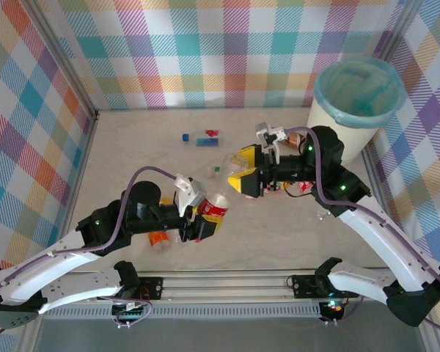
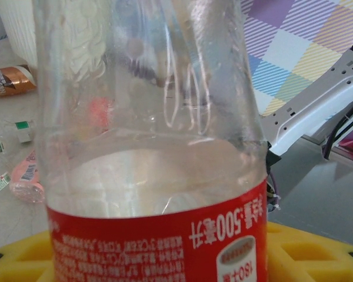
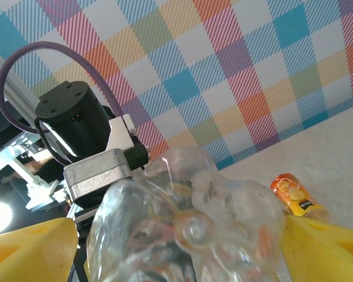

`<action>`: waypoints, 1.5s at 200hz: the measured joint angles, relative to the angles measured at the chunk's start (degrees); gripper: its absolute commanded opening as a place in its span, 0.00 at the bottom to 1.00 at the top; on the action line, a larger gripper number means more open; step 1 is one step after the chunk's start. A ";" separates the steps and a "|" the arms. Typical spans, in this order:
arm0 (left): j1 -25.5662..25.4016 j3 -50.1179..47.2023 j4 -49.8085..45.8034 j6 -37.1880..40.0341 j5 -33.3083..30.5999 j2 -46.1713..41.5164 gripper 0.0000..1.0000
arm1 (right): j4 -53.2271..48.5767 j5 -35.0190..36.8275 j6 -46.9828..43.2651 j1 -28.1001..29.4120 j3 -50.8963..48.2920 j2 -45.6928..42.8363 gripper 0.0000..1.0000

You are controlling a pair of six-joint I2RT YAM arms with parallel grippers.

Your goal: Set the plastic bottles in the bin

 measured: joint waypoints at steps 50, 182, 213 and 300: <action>-0.04 0.22 0.02 0.13 0.92 1.55 0.57 | 0.81 0.28 1.53 0.66 -1.62 0.28 0.66; -0.33 0.15 0.26 0.35 -1.64 -0.79 0.74 | -6.08 1.66 -1.53 0.87 1.77 0.55 0.48; -0.33 0.15 0.42 0.39 -3.34 -2.10 0.83 | -7.65 2.29 -1.53 0.87 1.95 0.66 0.46; -0.31 0.00 0.37 1.01 -7.50 -4.52 0.90 | -12.90 7.19 -4.13 0.81 6.23 0.79 0.43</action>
